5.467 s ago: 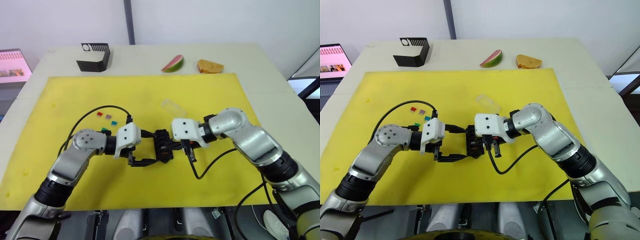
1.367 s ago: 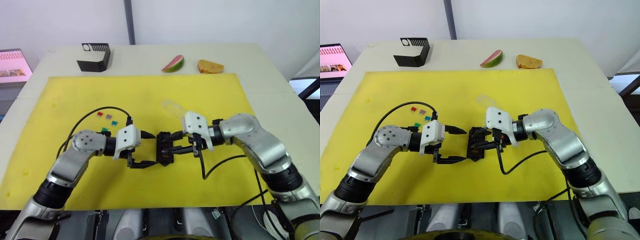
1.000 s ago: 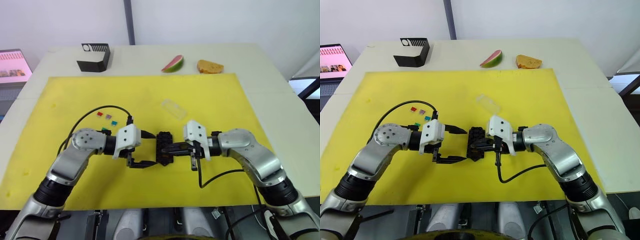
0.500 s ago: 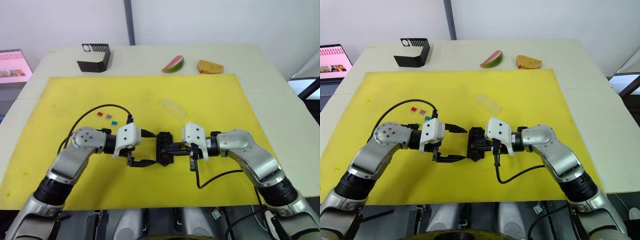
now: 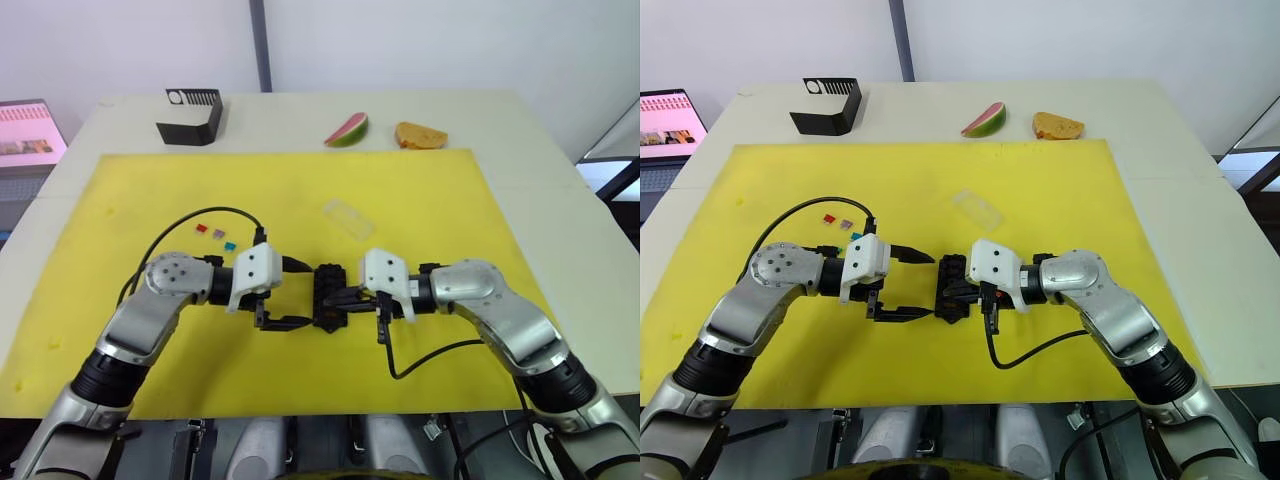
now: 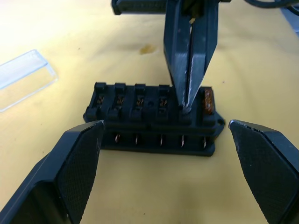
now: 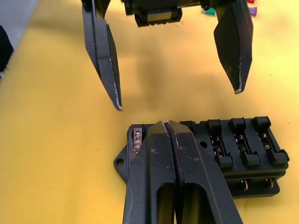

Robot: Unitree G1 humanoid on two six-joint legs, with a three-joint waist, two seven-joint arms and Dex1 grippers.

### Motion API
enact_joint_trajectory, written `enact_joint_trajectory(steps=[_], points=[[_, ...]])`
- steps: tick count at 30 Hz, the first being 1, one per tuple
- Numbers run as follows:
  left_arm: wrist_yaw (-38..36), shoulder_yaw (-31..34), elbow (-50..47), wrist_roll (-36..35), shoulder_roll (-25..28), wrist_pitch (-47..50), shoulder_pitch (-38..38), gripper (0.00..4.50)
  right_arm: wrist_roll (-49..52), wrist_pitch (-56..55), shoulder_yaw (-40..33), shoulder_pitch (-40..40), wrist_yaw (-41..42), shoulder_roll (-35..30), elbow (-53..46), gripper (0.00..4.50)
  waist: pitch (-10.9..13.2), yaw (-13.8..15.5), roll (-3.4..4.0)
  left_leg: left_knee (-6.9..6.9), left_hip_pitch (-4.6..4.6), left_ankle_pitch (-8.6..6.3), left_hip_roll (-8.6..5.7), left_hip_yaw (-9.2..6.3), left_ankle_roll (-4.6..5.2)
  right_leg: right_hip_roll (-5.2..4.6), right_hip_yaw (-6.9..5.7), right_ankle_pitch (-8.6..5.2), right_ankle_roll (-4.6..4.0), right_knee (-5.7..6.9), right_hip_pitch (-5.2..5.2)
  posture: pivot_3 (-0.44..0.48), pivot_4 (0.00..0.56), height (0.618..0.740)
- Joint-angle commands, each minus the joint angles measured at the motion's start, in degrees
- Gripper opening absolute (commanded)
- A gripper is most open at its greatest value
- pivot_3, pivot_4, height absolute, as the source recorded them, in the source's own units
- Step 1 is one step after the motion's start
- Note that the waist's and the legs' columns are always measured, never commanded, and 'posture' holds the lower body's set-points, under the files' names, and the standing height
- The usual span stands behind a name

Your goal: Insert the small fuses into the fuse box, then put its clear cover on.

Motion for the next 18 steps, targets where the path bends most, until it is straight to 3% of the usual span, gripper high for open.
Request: enact_joint_trajectory(steps=[1, 8, 18], points=[[-0.30, -0.02, -0.54, -0.08, -0.02, -1.24, -1.05, 4.50, 3.93, 2.05, -3.50, -1.15, 0.28, 0.27, -2.59, 0.05, 0.00, 0.01, 0.00, 0.00, 0.00, 0.00, 0.00, 0.00, 0.00, 0.00, 0.00, 0.00, 0.00, 0.00, -0.01, 0.000, 0.150, 0.740], [-0.86, -0.01, -0.33, -0.27, 0.15, -1.60, -1.13, 4.50, 5.29, 2.74, -4.53, -2.08, -0.58, 0.56, -2.15, 0.05, 0.00, -0.13, 0.00, 0.00, -0.02, 0.00, 0.00, 0.00, 0.00, 0.00, 0.00, 0.00, 0.00, 0.00, -0.04, 0.000, 0.150, 0.740], [-1.61, 0.23, -0.81, -0.34, 0.74, -1.54, -0.57, 4.50, -1.76, -1.29, 1.43, 1.17, -0.55, -1.35, -0.93, 0.05, 0.00, -0.20, 0.00, 0.00, -0.04, 0.01, 0.00, 0.00, -0.01, 0.00, 0.00, 0.00, 0.00, 0.01, -0.06, 0.000, 0.150, 0.740]])
